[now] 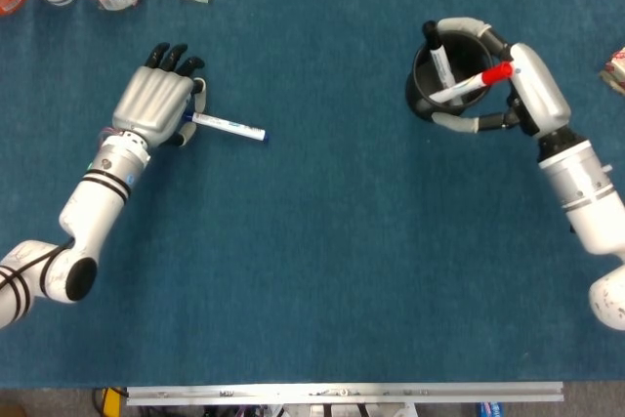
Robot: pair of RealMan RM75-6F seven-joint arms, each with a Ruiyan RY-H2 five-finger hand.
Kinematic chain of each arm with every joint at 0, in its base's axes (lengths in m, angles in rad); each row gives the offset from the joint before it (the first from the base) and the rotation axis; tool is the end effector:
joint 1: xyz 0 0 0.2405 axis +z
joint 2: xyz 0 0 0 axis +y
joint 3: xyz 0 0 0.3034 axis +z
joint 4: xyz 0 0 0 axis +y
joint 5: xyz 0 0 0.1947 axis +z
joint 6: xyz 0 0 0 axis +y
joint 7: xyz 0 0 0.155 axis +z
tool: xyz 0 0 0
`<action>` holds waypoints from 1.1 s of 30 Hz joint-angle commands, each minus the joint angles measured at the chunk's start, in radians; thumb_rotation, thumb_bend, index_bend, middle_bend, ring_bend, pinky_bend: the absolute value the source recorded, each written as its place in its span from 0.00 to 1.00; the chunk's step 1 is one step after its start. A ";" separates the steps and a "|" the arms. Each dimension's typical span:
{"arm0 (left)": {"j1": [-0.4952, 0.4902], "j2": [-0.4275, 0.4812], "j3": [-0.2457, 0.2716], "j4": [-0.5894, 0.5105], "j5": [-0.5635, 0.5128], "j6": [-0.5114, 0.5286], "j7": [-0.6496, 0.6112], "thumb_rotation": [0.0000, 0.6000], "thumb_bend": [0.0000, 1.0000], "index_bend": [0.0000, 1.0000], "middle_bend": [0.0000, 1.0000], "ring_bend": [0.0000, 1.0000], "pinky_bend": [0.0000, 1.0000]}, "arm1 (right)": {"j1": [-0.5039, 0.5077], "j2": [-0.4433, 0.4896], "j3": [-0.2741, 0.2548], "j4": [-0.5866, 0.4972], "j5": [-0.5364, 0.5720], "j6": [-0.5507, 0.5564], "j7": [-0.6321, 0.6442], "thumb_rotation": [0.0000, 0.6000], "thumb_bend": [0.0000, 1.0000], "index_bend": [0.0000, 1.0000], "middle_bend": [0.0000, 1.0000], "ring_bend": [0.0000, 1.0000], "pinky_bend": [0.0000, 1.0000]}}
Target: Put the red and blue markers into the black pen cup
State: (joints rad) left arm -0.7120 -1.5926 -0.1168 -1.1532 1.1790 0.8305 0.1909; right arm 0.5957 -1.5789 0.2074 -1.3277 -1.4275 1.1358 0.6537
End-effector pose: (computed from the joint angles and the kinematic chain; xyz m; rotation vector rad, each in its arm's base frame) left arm -0.2596 0.4022 -0.0113 -1.8659 -0.9418 -0.7033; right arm -0.2126 -0.3702 0.0238 1.4269 -1.5598 1.6271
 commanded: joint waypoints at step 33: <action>0.119 0.439 -0.019 -0.545 0.267 0.361 0.042 1.00 0.33 0.61 0.21 0.05 0.06 | 0.092 -0.148 0.018 -0.011 0.060 -0.124 -0.137 1.00 0.51 0.49 0.44 0.34 0.37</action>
State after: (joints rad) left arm -0.5957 -1.1618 -0.1325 -1.6867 1.4374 1.1838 0.2254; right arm 0.6812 -1.7191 0.2197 -1.3367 -1.3753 1.0201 0.5242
